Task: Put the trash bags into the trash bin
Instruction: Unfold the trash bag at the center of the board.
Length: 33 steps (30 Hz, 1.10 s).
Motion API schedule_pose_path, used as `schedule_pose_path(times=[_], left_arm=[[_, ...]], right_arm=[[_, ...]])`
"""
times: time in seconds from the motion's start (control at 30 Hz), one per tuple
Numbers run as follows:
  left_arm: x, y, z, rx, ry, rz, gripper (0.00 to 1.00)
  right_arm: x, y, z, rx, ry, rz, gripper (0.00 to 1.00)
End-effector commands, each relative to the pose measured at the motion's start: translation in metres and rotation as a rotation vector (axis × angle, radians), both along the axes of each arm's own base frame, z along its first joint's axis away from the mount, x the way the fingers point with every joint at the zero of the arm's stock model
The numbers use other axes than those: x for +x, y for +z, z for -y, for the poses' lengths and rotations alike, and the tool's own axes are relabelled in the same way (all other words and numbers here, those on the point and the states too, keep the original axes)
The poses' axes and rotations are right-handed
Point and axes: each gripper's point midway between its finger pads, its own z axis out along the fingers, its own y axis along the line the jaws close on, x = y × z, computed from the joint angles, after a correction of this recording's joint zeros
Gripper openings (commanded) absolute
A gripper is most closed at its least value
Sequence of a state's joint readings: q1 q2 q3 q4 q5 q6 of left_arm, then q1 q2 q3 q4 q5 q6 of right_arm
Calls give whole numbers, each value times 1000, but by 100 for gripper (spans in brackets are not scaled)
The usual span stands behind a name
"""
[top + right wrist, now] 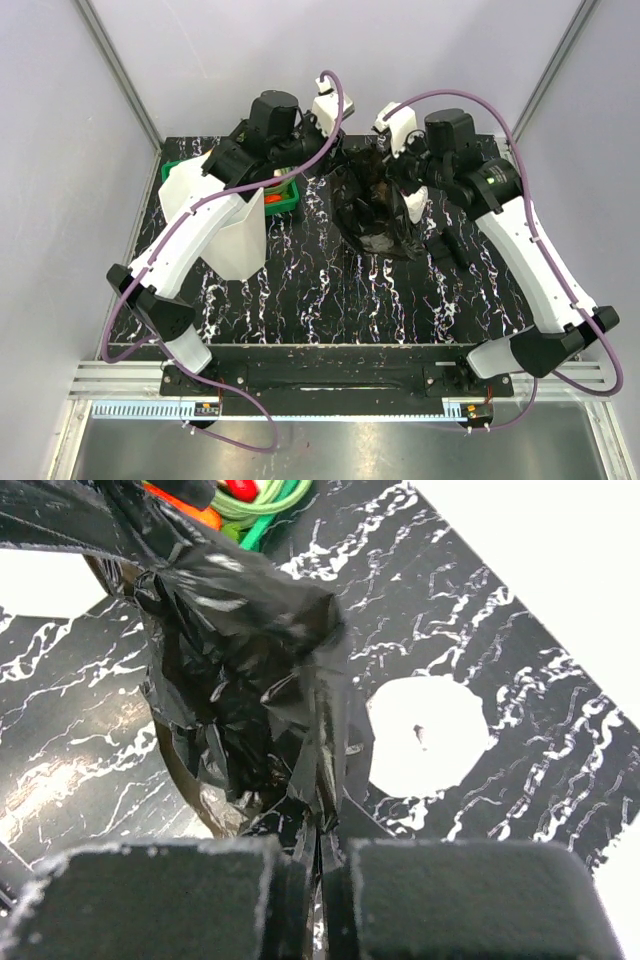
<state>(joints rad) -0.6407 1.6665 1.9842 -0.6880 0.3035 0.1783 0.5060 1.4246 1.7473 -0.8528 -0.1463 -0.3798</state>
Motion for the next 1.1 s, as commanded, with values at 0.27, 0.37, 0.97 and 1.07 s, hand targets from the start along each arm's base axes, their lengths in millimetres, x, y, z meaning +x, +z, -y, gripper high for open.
schedule_pose_path(times=[0.27,0.37,0.97,1.07], left_arm=[[2,50,-36,-225,15,20,97],[-8,54,-39,-239,-4,29,99],[-55,73,-42,-282,-138,32,99],[-54,55,-36,-299,-148,-34,99]], right_arm=[[24,59,26,44,-215,99,0],[31,57,29,50,-246,83,0],[70,52,46,85,-382,26,0],[73,65,44,124,-389,43,0]])
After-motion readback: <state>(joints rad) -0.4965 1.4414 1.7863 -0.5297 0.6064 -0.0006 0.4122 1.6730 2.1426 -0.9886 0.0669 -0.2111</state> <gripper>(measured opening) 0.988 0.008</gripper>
